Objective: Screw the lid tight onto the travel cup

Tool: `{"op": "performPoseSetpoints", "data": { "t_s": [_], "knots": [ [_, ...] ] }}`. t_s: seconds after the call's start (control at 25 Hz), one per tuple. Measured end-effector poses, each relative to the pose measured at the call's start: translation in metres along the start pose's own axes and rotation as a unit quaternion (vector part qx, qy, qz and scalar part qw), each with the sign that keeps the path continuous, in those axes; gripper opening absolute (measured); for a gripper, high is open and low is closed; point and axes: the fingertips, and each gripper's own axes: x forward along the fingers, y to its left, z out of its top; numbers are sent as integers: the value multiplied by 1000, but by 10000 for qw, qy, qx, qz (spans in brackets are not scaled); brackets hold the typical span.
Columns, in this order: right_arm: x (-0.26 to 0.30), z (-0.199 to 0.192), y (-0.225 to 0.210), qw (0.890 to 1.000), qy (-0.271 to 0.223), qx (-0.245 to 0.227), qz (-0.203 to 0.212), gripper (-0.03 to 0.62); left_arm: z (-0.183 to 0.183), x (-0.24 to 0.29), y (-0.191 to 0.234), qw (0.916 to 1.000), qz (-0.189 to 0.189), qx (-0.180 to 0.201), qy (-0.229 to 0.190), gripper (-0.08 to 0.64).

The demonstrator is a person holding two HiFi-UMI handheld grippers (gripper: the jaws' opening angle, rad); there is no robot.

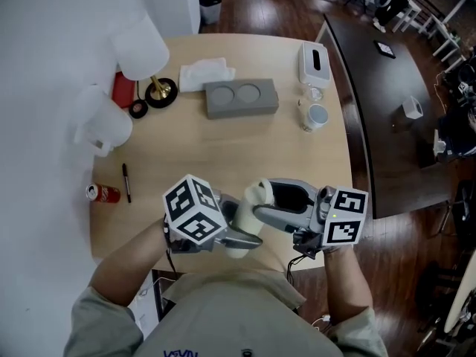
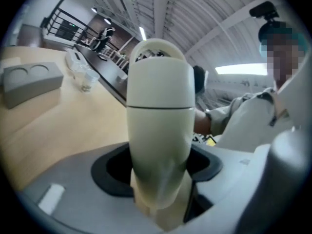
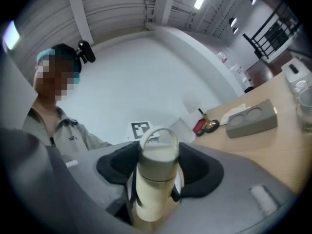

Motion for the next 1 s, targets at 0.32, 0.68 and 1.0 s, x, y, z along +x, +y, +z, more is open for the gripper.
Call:
{"op": "performPoseSetpoints", "data": {
  "t_s": [0.32,0.68,1.0],
  "knots": [
    [7,-24,-46,9790,323,276,-1993,259,-11,4,62,9759,2115,-492,235,316],
    [-6,-3,-1,9978,-60,621,-236,273,4,-1,-13,9918,-977,-587,-579,318],
    [-23,20,26,9807,-567,925,1628,273,20,-26,-79,9584,-2752,-52,-758,318]
  ]
}}
